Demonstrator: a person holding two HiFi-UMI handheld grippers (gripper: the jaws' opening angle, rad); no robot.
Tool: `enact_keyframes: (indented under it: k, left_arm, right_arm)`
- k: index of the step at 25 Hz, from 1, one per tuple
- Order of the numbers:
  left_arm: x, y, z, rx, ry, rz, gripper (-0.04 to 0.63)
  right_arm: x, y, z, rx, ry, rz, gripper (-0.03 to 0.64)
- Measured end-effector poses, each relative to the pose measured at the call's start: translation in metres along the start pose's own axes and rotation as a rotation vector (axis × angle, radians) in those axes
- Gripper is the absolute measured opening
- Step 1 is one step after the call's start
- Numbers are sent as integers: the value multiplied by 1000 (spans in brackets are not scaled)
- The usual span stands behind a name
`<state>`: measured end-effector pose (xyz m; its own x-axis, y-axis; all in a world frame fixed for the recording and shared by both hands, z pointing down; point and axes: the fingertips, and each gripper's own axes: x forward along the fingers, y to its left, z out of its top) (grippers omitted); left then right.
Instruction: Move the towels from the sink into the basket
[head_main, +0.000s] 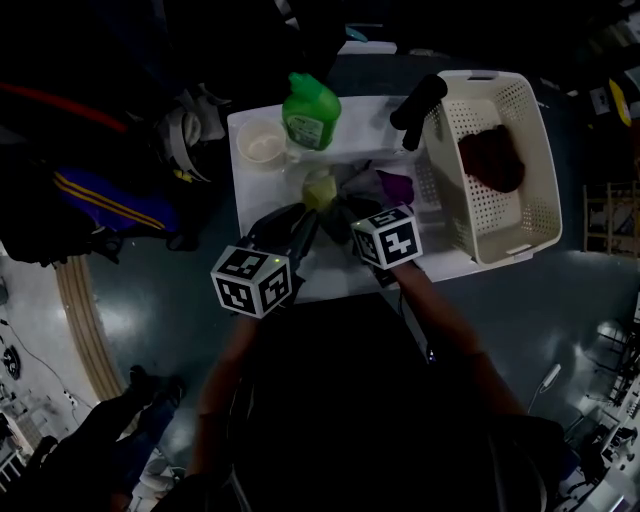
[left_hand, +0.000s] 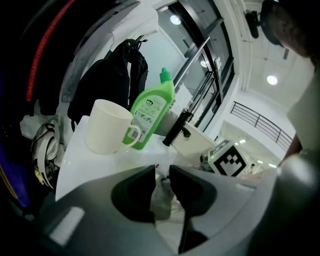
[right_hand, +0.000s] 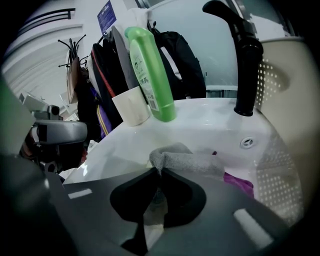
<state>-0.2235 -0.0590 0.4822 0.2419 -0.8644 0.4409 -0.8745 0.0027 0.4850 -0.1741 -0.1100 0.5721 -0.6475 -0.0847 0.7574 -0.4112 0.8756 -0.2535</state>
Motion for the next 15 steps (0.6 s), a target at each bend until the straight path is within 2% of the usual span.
enact_keyframes:
  k: [7,15]
  left_arm:
    - [3,2,0,7,12,-41,80]
    - [4,-9,3,19,-6,-19,80]
  right_arm:
    - [-10,0,8,32,-57,-15,18]
    - [-37,8,17,5,-113,32,18]
